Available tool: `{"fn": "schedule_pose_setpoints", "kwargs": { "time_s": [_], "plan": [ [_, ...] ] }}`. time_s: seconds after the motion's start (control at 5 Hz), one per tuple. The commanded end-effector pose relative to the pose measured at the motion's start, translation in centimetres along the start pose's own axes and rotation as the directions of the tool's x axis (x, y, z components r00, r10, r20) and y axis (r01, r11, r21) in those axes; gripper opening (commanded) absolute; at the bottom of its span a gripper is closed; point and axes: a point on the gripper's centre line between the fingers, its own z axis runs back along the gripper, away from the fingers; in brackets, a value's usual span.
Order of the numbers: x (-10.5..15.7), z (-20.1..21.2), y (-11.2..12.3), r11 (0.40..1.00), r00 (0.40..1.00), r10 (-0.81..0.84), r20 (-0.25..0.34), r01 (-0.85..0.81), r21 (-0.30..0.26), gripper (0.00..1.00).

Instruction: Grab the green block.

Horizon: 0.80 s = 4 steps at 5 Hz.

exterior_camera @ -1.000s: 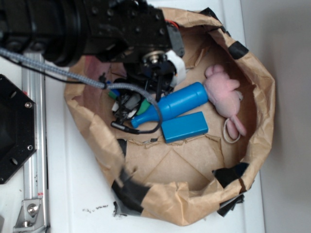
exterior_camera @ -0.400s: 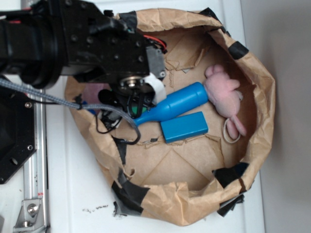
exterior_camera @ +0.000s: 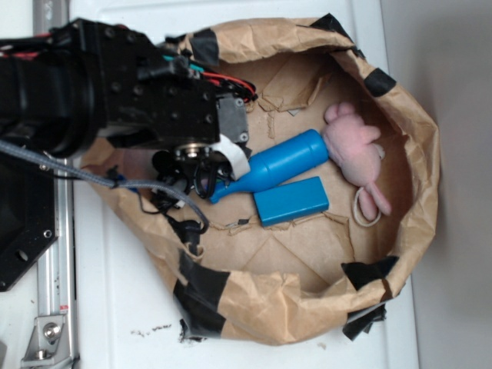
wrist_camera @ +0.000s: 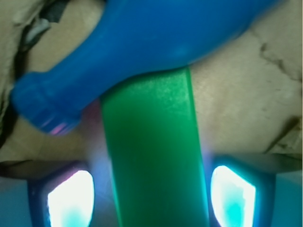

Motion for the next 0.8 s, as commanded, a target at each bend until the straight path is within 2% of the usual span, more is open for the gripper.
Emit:
{"fn": "schedule_pose_setpoints", "kwargs": {
  "time_s": [0.0,0.2,0.4,0.6],
  "plan": [
    [0.6,-0.8,0.3,0.998,0.999,0.036,0.007,-0.036,0.051,0.0],
    [5.9,4.4,0.8,0.959,0.96,0.232,0.159,-0.253,0.127,0.0],
    [6.9,9.4,0.3,0.956,0.958,0.242,0.157,-0.263,0.132,0.0],
    [6.5,14.4,0.2,0.952,0.954,0.254,0.162,-0.276,0.131,0.0]
  ]
}}
